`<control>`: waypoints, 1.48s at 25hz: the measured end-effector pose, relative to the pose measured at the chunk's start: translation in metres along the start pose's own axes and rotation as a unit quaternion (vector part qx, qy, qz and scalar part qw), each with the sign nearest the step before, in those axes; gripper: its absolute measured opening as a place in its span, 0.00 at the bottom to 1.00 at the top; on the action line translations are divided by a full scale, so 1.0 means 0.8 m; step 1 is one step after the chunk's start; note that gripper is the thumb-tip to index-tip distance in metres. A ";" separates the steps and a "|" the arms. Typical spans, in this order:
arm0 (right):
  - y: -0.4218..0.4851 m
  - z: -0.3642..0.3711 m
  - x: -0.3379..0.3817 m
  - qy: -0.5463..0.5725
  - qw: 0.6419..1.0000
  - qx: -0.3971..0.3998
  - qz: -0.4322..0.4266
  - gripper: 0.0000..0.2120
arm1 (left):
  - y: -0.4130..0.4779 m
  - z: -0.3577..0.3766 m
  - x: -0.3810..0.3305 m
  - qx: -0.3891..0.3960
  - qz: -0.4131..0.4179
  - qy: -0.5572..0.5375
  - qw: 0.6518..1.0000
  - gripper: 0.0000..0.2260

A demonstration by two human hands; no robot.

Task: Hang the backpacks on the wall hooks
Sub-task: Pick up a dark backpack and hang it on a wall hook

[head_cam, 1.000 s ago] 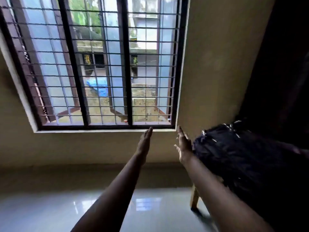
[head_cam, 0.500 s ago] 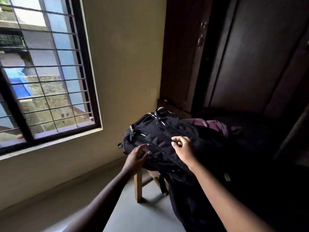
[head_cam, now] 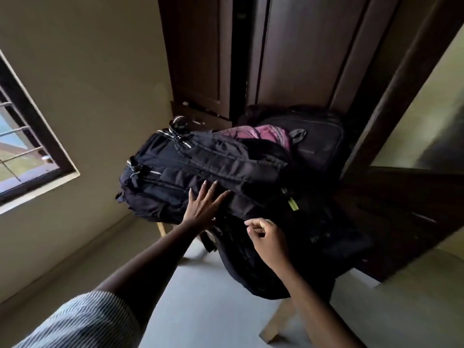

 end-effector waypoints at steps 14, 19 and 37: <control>-0.032 0.091 -0.012 0.241 0.874 0.184 0.380 0.25 | -0.181 -0.135 0.016 -0.217 -0.133 0.068 0.965 0.21; -0.104 0.160 0.089 0.279 0.843 0.319 0.331 0.05 | -0.338 -0.177 0.041 -0.193 -0.384 0.003 0.903 0.20; -0.283 0.232 0.163 0.211 0.773 0.529 0.280 0.08 | -0.558 -0.125 0.057 -0.217 -0.702 -0.358 0.576 0.12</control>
Point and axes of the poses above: each hand's wrist, its own y-axis towards the middle knuckle, its own z-axis out of the palm, x = y × z, the point moved 7 cm from there along y, towards the middle knuckle, and after that the axes turned 11 degrees about -x, right-handed, at the moved point
